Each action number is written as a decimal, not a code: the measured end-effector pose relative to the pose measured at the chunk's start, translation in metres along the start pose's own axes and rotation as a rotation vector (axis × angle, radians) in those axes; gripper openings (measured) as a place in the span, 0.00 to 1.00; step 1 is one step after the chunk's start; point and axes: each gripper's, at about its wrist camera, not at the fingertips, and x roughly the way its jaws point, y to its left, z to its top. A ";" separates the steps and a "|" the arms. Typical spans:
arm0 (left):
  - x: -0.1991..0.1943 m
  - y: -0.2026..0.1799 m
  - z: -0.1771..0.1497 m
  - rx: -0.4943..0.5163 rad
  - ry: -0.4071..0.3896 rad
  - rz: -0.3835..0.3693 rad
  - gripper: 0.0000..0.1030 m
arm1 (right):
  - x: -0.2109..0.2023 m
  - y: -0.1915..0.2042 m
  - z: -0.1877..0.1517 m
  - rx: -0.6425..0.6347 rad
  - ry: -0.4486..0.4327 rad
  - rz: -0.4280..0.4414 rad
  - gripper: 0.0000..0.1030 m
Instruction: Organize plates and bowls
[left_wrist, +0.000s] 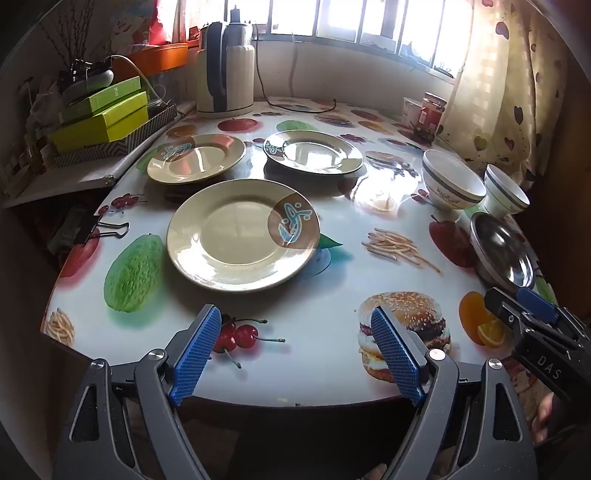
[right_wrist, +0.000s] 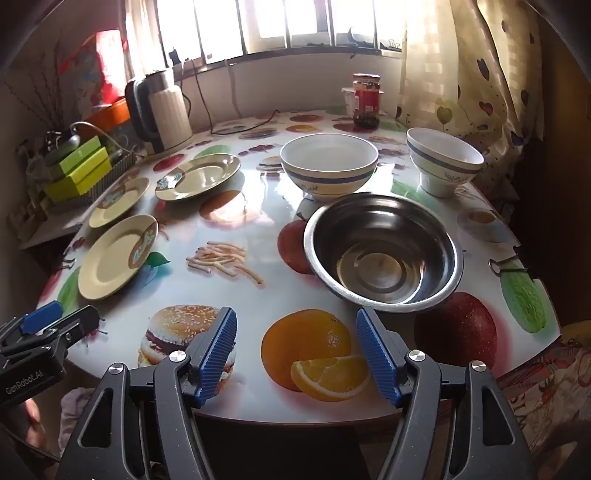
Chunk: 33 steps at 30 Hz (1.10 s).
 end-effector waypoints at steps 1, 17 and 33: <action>0.000 0.000 0.000 -0.001 -0.001 -0.001 0.82 | 0.000 0.000 0.000 0.001 0.001 0.000 0.66; -0.003 0.002 0.012 -0.006 -0.012 -0.010 0.82 | -0.010 -0.002 0.016 -0.003 -0.035 -0.003 0.68; -0.006 0.005 0.012 -0.004 -0.024 0.047 0.82 | -0.004 0.009 0.022 -0.022 -0.049 0.034 0.69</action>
